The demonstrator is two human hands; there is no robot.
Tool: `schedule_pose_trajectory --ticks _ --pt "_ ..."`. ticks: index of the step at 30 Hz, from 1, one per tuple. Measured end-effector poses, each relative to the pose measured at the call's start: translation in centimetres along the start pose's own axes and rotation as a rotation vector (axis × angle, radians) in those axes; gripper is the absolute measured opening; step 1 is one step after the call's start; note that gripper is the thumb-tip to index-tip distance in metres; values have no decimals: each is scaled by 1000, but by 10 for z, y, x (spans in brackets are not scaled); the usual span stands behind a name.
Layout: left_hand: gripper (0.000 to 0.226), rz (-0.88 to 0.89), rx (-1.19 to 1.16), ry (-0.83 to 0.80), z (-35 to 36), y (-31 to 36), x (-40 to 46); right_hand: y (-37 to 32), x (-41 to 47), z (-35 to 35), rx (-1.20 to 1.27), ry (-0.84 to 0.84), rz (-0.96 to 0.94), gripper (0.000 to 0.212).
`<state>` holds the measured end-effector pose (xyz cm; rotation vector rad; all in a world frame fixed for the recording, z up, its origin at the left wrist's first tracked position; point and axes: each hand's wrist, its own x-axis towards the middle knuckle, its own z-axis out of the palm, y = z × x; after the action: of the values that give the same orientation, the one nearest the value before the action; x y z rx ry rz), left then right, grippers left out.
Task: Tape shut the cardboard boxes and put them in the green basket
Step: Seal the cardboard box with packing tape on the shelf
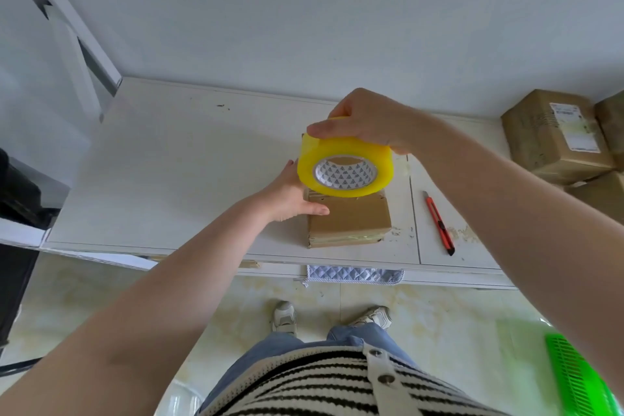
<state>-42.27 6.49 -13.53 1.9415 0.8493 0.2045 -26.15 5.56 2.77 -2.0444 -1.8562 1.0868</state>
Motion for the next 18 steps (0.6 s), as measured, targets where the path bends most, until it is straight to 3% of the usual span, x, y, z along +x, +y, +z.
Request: schedule_pose_trajectory --ticks 6,11,13,16,18 --pt "101 44 177 -15 -6 -2 3 -9 -11 -14 -151 -78 34 58" --pt "86 32 102 0 -4 9 -2 -18 -8 -7 -192 -128 -53 52" --pt "89 64 309 -7 -5 16 -6 -12 -13 -14 -220 -193 -90 43" --pt "107 30 817 -192 -14 24 -13 8 -27 -29 -191 -268 -94 29" --pt "93 -10 906 -318 -31 34 -4 18 -35 -35 -189 -294 -96 25"
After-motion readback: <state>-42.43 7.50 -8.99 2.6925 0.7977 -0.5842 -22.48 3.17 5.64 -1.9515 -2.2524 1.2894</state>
